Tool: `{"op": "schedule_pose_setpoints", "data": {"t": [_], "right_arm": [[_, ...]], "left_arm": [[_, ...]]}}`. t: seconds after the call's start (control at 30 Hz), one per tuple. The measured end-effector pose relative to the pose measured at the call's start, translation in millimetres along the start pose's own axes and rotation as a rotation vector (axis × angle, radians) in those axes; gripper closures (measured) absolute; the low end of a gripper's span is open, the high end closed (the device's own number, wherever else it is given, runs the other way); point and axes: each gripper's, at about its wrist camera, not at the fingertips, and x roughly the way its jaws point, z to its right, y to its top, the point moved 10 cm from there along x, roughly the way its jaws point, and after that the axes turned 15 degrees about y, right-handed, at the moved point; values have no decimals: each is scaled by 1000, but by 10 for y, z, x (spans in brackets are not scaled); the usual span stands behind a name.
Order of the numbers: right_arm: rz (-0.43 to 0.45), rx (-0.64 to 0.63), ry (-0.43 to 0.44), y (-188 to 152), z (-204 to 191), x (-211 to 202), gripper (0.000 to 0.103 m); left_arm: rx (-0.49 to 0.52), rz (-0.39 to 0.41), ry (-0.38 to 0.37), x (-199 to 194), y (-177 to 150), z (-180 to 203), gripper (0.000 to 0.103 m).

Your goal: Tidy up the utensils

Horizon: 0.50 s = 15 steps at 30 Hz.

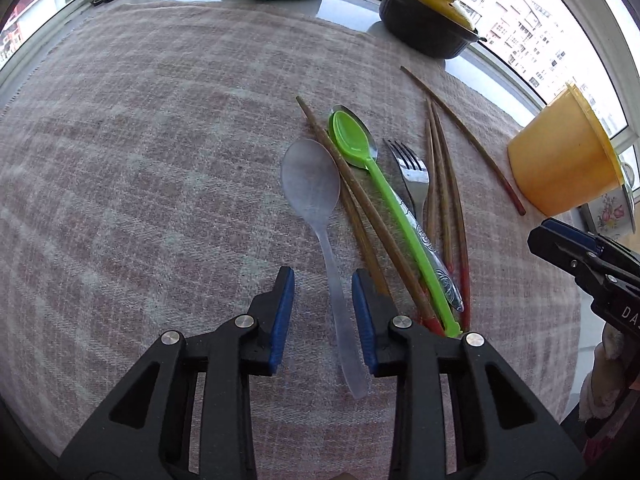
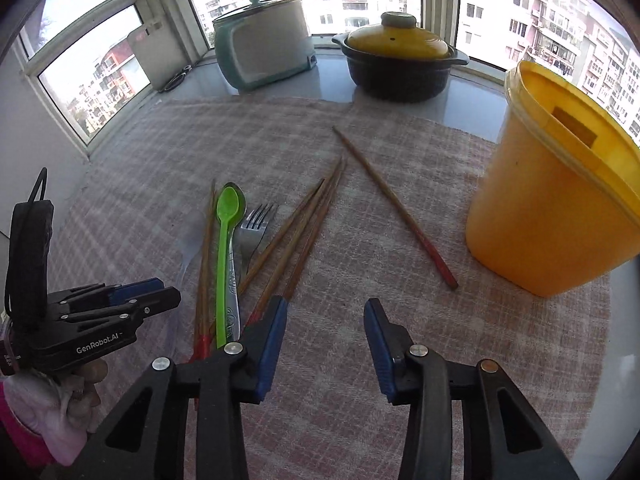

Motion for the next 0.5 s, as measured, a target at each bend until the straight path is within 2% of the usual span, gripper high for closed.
{"op": "schedule_pose_setpoints", "data": {"t": [0.07, 0.17, 0.3, 0.5], "right_arm": [[-14, -6, 1, 25, -8, 73, 62], [-41, 1, -5, 49, 8, 183, 64], [-75, 24, 3, 45, 34, 339, 67], [-124, 57, 1, 23, 87, 547, 72]], "left_arm": [[26, 15, 23, 16, 30, 31, 73], [67, 34, 70, 40, 58, 34, 84], [100, 44, 83, 66, 86, 9, 94], [125, 45, 88, 66, 91, -76, 96]]}}
